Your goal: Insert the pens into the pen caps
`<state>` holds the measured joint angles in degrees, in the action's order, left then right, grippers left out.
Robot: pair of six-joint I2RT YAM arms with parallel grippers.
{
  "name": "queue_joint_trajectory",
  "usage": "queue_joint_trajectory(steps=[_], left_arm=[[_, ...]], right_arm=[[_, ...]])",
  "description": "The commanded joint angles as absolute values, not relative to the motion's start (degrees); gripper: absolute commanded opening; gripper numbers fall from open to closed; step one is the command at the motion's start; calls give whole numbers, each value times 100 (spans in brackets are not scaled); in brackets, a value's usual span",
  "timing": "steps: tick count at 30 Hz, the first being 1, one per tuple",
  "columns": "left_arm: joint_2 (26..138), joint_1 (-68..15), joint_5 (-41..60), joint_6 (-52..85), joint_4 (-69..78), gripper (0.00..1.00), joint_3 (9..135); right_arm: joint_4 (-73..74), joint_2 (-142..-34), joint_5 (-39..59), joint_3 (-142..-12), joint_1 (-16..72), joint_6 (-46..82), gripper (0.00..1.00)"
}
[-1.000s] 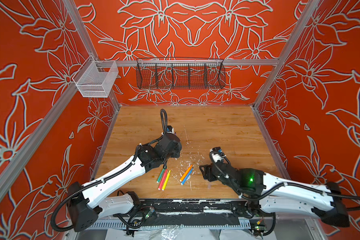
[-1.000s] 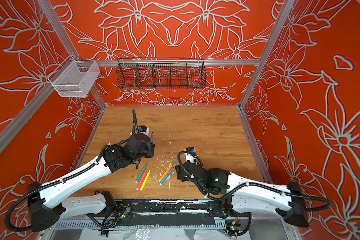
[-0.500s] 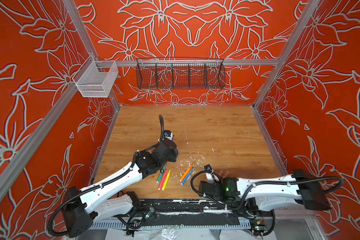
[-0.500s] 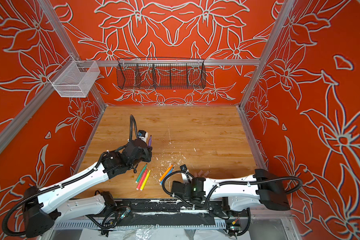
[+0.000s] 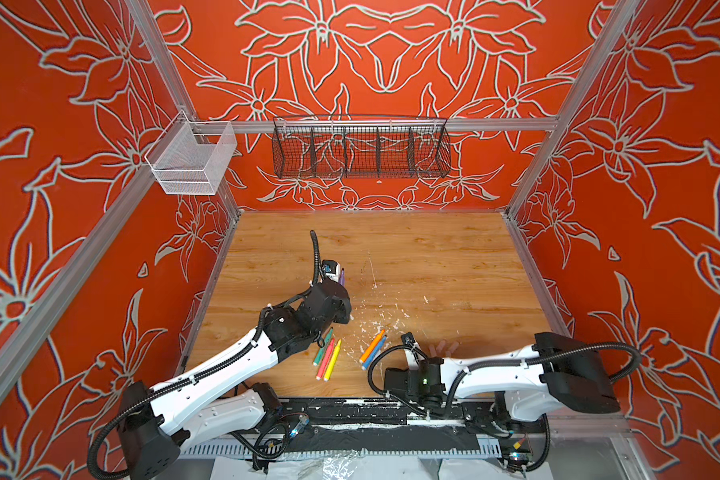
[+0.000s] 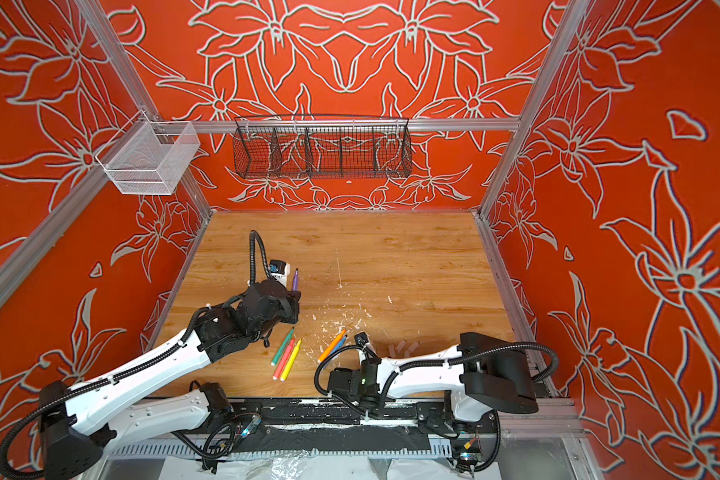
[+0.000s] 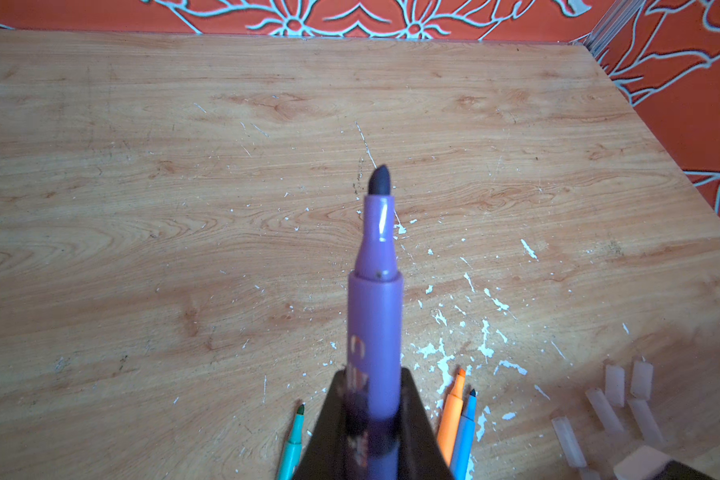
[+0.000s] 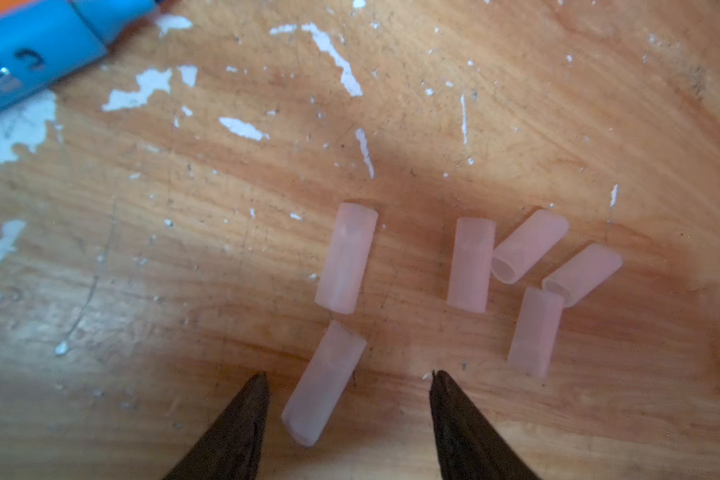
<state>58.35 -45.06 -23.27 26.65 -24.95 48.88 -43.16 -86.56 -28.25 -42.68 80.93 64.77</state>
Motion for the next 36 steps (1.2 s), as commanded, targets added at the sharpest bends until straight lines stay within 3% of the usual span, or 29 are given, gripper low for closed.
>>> queue_joint_trajectory(steps=[1, 36], left_arm=[[5739, -4485, -2361, 2705, -2413, 0, 4858], [5739, -4486, -2366, 2720, -2402, 0, 4868]], right_arm=[[-4591, -8774, -2947, -4086, 7957, 6838, 60], [-4978, -7302, -2738, -3305, 7883, 7283, 52]])
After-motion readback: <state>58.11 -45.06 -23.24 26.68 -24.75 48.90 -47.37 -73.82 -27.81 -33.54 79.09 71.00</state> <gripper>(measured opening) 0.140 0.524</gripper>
